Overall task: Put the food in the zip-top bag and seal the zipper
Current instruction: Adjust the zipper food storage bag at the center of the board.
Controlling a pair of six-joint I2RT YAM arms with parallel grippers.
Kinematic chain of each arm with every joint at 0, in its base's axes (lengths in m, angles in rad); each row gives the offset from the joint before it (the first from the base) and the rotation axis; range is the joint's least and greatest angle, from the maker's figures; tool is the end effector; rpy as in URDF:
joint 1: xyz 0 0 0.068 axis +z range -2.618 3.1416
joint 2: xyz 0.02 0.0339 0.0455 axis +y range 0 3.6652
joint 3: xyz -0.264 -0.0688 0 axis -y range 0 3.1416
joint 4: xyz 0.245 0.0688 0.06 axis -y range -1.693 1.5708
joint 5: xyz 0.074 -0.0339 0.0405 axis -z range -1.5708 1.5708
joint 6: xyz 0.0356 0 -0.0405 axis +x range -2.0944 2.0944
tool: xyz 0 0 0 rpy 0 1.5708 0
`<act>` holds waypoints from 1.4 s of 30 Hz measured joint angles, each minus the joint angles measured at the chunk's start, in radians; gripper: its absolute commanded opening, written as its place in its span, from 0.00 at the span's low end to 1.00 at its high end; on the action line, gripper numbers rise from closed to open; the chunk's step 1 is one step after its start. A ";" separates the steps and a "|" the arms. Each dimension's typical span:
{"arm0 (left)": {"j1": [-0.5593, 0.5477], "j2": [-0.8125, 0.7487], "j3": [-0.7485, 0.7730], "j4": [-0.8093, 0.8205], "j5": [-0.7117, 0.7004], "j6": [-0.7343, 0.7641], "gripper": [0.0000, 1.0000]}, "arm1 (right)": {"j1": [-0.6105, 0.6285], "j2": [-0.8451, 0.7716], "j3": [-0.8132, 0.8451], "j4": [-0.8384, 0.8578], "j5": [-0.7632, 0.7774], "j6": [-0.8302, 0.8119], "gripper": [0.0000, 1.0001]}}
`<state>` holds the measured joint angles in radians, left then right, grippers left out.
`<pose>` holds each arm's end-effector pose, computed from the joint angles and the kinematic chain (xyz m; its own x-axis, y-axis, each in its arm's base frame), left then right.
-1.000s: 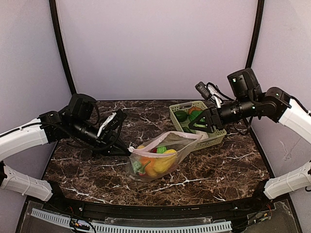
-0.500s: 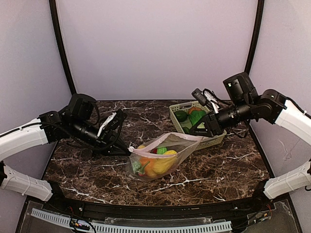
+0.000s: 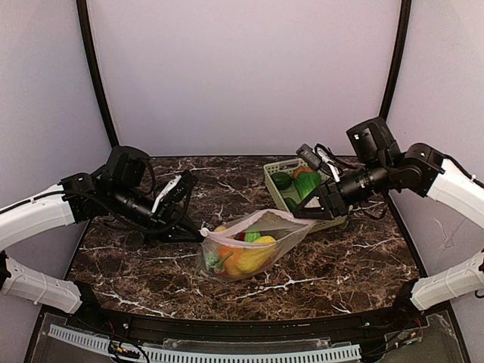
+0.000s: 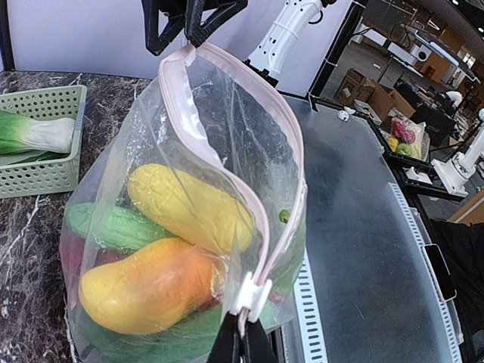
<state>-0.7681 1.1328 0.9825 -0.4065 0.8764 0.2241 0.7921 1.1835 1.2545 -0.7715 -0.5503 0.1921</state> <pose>0.1546 -0.1874 0.3241 -0.1675 0.3595 -0.9180 0.9754 -0.0748 -0.2073 0.1554 0.1841 0.3679 -0.6139 -0.3904 -0.6861 -0.7848 0.3959 0.4769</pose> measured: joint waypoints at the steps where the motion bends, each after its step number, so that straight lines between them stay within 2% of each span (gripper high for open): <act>1: 0.000 0.000 0.000 0.000 0.000 0.000 0.01 | 0.000 0.000 -0.004 0.001 -0.007 -0.001 0.32; 7: 0.000 0.000 0.000 0.000 -0.003 0.000 0.01 | 0.006 0.000 -0.016 0.005 -0.038 -0.002 0.23; 19: 0.000 -0.022 0.000 0.016 -0.027 -0.020 0.01 | 0.009 0.001 -0.029 0.010 -0.067 -0.009 0.20; 22: 0.000 -0.022 0.000 0.016 -0.029 -0.026 0.01 | 0.009 0.004 -0.038 0.009 -0.068 -0.014 0.14; 25: 0.000 -0.022 0.000 0.016 -0.030 -0.027 0.01 | 0.011 0.004 -0.040 0.009 -0.066 -0.014 0.00; 29: 0.000 -0.023 0.000 0.016 -0.043 -0.027 0.01 | 0.013 0.004 -0.040 0.008 -0.046 -0.024 0.00; 33: 0.000 -0.039 0.000 0.028 -0.106 -0.043 0.01 | 0.016 -0.010 -0.020 0.006 0.042 -0.039 0.00; 36: 0.003 -0.071 0.001 0.060 -0.182 -0.072 0.01 | 0.024 -0.052 0.023 0.010 0.126 -0.070 0.00; 42: 0.005 -0.076 0.048 0.142 -0.241 -0.143 0.01 | 0.042 -0.092 0.129 0.014 0.166 -0.140 0.00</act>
<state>-0.7631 1.0569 1.0302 -0.2642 0.6357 0.0807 0.8337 1.0916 1.3830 -0.7578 -0.3847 0.0525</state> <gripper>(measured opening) 0.009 0.006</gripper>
